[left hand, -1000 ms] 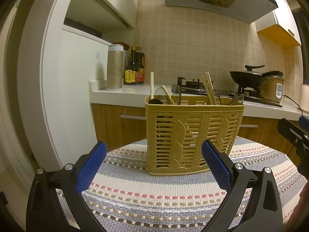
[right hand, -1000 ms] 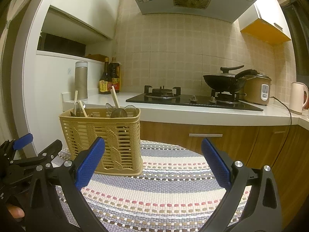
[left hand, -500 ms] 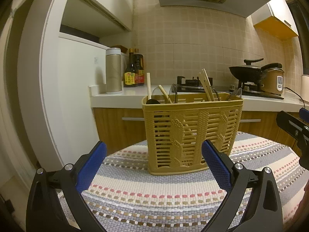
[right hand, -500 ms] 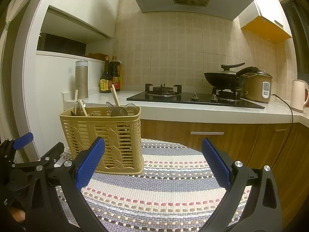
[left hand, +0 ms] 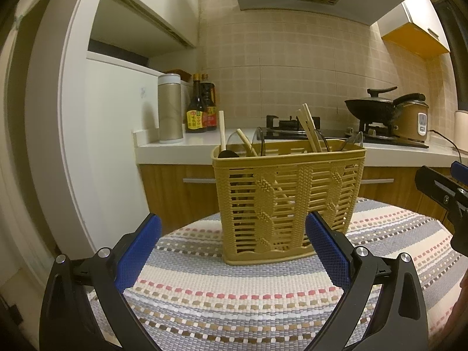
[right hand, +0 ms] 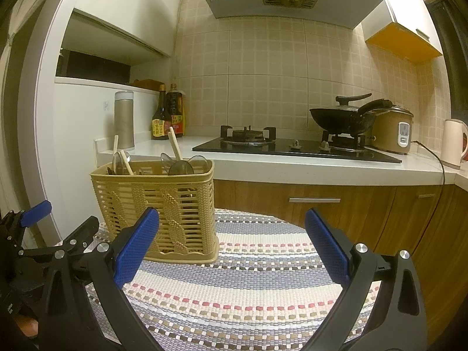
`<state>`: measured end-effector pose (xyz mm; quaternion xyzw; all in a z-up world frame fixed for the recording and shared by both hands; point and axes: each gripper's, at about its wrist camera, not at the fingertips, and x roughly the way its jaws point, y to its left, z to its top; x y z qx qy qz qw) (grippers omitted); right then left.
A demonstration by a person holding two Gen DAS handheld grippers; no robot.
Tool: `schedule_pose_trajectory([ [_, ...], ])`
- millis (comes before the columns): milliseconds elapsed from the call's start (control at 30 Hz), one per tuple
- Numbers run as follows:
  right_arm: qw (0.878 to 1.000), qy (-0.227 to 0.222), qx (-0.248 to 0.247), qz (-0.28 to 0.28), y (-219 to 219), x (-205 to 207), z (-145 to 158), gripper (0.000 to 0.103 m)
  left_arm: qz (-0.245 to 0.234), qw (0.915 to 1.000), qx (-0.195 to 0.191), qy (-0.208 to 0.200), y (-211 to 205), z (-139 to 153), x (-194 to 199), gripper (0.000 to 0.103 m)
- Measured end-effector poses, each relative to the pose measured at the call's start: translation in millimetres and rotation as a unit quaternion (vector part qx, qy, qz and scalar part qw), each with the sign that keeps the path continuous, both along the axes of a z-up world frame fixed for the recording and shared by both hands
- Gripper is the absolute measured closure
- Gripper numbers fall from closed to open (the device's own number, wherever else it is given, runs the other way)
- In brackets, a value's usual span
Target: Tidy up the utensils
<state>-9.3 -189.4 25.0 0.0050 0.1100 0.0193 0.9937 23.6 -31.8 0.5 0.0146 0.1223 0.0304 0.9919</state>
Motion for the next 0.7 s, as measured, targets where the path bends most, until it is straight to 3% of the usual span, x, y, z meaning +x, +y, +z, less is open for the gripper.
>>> schedule_pose_trajectory([
  [333, 1.000, 0.005, 0.001, 0.001, -1, 2, 0, 0.008, -0.006, 1.0000, 0.006, 0.002, -1, 0, -1, 0.008],
  [700, 1.000, 0.005, 0.001, 0.001, -1, 1, 0, 0.008, -0.002, 0.9991, -0.036, 0.024, 12, 0, 5, 0.007],
])
